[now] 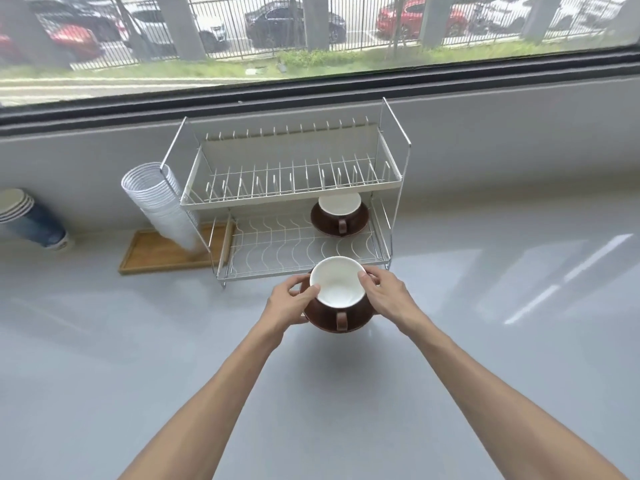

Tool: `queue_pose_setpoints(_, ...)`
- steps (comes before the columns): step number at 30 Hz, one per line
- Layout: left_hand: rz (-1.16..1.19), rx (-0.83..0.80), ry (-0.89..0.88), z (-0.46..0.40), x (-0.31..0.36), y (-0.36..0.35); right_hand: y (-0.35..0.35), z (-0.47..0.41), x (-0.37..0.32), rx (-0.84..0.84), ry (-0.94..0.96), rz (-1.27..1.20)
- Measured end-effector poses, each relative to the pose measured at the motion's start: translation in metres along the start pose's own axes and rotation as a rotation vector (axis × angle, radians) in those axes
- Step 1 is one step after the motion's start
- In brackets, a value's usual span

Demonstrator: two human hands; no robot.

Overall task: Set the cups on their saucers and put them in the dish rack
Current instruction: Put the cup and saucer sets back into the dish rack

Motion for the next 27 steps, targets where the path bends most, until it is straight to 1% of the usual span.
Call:
queue_pose_setpoints(7,0.024,0.097,0.004,-0.025,0.015,0.051,-0.034,-0.035,-0.046,-0.053,0.022,0.016)
queue_pose_setpoints(12,0.046,0.167,0.011,-0.057,0.03,0.077,-0.051,-0.066,-0.073,-0.055,0.044,0.019)
queue_pose_setpoints(19,0.097,0.243,-0.007,-0.113,0.045,0.096,-0.071,-0.114,-0.093,-0.061,0.027,0.013)
queue_pose_setpoints(24,0.08,0.289,-0.008,-0.14,0.052,0.106,-0.086,-0.147,-0.102,-0.067,0.04,0.052)
queue_pose_setpoints(27,0.079,0.309,-0.005,-0.152,0.055,0.114,-0.096,-0.163,-0.104,-0.088,-0.014,0.08)
Point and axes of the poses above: each hand's wrist, its own z-axis away from the middle knuckle, its own y-axis out of the back of the hand, x = y × z, the point moved 8 cm from there along -z, towards the middle knuckle, and after that the axes turned 9 degrees about z, right-handed, at the moved point
